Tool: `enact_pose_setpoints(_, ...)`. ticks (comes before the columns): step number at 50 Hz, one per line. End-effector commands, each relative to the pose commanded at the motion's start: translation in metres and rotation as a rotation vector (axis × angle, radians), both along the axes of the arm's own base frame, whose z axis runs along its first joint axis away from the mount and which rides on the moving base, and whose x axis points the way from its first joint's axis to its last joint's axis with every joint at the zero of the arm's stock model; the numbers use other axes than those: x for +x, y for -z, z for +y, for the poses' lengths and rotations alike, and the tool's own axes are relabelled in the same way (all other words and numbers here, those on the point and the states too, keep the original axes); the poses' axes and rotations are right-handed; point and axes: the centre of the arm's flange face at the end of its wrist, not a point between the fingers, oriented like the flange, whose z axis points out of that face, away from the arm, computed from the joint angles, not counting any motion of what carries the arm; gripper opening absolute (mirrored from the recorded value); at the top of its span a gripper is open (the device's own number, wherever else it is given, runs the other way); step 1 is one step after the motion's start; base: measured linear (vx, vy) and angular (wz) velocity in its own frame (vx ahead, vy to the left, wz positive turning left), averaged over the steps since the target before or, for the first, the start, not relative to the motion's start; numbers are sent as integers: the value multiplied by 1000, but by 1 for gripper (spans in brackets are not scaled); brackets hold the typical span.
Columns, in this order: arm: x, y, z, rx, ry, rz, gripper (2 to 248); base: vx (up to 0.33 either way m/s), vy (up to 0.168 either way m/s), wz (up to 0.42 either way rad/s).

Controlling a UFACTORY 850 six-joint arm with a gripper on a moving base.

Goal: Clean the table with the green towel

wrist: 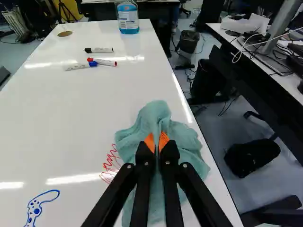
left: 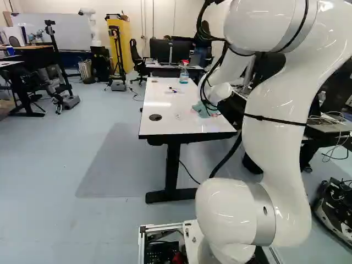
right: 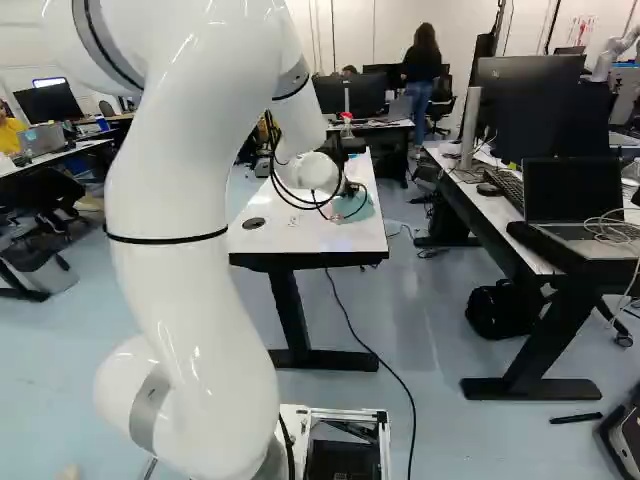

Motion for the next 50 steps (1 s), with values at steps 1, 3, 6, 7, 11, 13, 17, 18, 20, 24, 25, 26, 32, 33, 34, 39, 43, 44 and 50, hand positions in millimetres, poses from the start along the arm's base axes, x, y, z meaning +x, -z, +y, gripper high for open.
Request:
enact_pose_setpoints(1, 0, 1, 0, 0, 0, 2, 30, 0, 0, 0)
enact_pose_setpoints(3, 1, 4, 0, 1, 0, 6, 30, 0, 0, 0)
enact_pose_setpoints(6, 1, 7, 0, 3, 0, 11, 30, 0, 0, 0)
enact_pose_setpoints(7, 2, 8, 0, 3, 0, 13, 30, 0, 0, 0)
enact_pose_setpoints(11, 2, 8, 0, 3, 0, 13, 30, 0, 0, 0)
enact_pose_setpoints(13, 2, 8, 0, 3, 0, 13, 30, 0, 0, 0)
enact_pose_setpoints(17, 2, 8, 0, 3, 0, 13, 30, 0, 0, 0)
enact_pose_setpoints(18, 2, 8, 0, 3, 0, 13, 30, 0, 0, 0)
enact_pose_setpoints(20, 1, 8, 0, 3, 0, 14, 30, 0, 0, 0)
enact_pose_setpoints(24, 1, 9, 0, 5, 0, 22, 30, 0, 0, 0)
enact_pose_setpoints(25, 1, 9, 0, 5, 0, 25, 30, 0, 0, 0)
enact_pose_setpoints(26, 1, 9, 0, 6, 1, 29, 30, 0, 0, 0)
enact_pose_setpoints(32, 0, 11, 0, 9, 1, 45, 30, 0, 0, 0)
enact_pose_setpoints(33, 0, 11, 0, 10, 1, 47, 30, 0, 0, 0)
enact_pose_setpoints(34, 0, 11, 0, 10, 1, 50, 30, 0, 0, 0)
enact_pose_setpoints(39, -1, 12, 0, 12, 2, 62, 30, 0, 0, 0)
enact_pose_setpoints(43, -2, 13, 0, 14, 2, 71, 30, 0, 0, 0)
enact_pose_setpoints(44, -2, 13, 0, 14, 2, 73, 30, 0, 0, 0)
enact_pose_setpoints(50, -2, 13, 0, 16, 3, 84, 30, 0, 0, 0)
